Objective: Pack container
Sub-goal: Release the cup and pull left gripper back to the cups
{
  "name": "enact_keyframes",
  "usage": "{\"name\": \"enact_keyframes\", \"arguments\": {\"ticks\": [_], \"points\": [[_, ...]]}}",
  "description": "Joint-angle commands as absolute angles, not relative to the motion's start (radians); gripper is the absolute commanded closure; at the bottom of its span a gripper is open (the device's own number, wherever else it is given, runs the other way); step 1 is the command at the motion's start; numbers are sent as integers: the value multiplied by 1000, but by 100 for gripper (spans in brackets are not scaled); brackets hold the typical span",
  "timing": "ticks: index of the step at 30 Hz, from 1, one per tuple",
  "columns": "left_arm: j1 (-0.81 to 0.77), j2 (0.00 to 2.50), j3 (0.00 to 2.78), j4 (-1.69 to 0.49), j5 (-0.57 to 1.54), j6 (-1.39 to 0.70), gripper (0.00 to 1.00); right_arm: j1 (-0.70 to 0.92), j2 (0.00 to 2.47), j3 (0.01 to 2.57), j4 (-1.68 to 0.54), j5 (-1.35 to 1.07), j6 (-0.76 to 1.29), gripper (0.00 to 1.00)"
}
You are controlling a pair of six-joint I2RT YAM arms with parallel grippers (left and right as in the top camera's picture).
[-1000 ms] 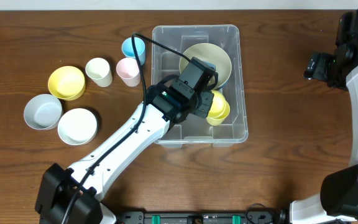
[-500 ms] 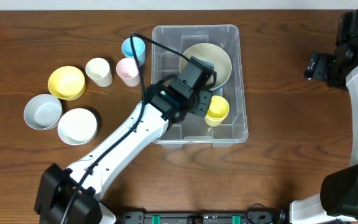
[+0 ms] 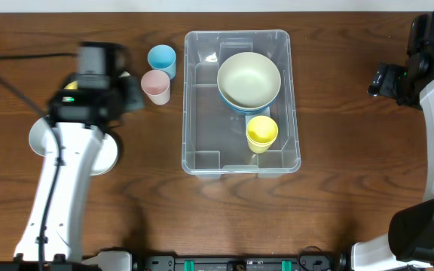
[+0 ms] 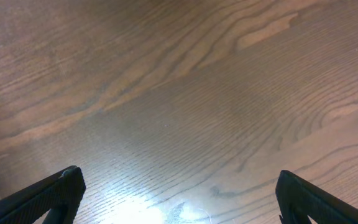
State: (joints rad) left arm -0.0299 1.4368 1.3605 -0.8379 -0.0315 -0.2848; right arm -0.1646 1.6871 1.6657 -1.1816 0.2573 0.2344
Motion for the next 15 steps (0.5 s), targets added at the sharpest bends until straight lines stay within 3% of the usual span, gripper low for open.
{"name": "enact_keyframes", "arguments": {"ticks": [1,6,15], "points": [[92,1451,1378,-859,-32,-350,52,-170,1671,1679,-1182,257,250,1],[186,1483,1378,-864,58,-350,46,-170,1671,1679,-1182,257,250,1],[189,1496,1378,-875,87,-350,31,-170,1671,1679,-1182,257,250,1]]}}
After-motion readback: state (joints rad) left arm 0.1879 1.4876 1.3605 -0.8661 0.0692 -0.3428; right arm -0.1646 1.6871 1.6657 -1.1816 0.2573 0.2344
